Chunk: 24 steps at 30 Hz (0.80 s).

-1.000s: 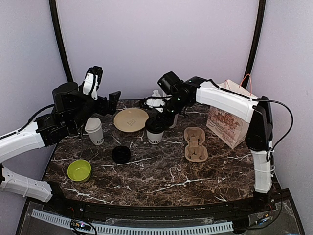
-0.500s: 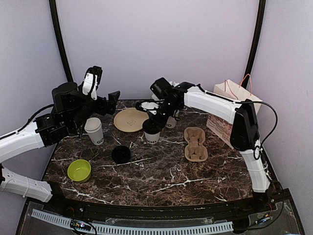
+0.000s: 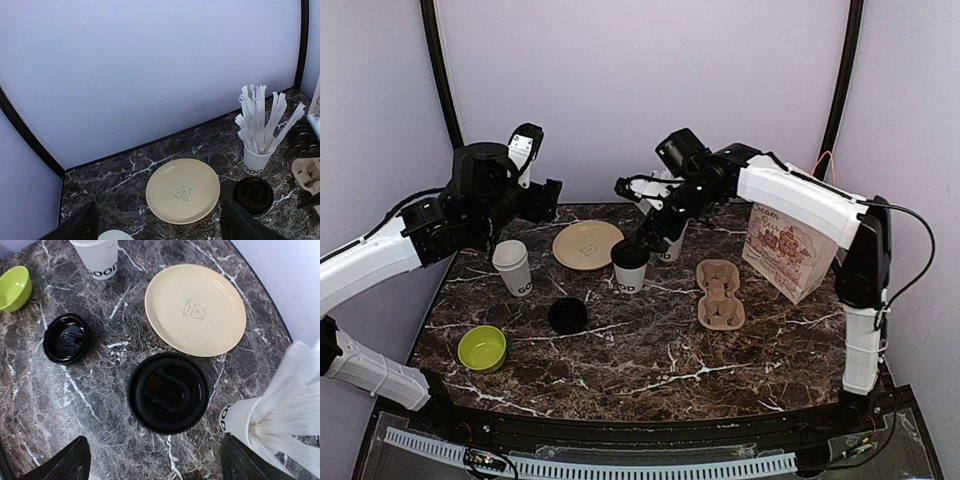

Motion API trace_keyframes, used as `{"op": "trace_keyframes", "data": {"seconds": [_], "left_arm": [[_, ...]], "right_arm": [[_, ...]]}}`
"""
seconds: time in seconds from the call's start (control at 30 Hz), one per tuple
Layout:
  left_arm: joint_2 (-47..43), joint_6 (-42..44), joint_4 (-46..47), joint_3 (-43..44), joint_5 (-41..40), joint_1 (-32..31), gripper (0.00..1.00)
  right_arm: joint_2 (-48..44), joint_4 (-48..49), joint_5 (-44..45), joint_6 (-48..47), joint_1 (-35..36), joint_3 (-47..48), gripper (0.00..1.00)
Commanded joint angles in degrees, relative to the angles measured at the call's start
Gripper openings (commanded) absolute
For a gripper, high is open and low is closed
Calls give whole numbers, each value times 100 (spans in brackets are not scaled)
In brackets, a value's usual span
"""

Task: Pack the takeout coffee

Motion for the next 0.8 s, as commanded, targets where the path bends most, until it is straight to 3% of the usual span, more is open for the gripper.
{"op": "trace_keyframes", "data": {"seconds": [0.0, 0.17, 0.27, 0.5, 0.77], "left_arm": [[323, -1033, -2650, 1047, 307, 341, 80], [823, -1517, -4022, 1601, 1521, 1360, 66], [1123, -1644, -4349, 1614, 2209, 1843, 66], [2066, -1547, -4594, 1639, 2690, 2326, 74], [2593, -1355, -4586, 1707, 2377, 2431, 56]], "right_arm": [[-1594, 341, -374, 1, -190, -1357, 89], [-3220, 1201, -661, -9, -467, -3478, 88], [-3739, 1479, -810, 24, -566, -4242, 88], [-4242, 1772, -1122, 24, -684, -4925, 88], [-4389, 1903, -1239, 58, -724, -5153, 88]]}}
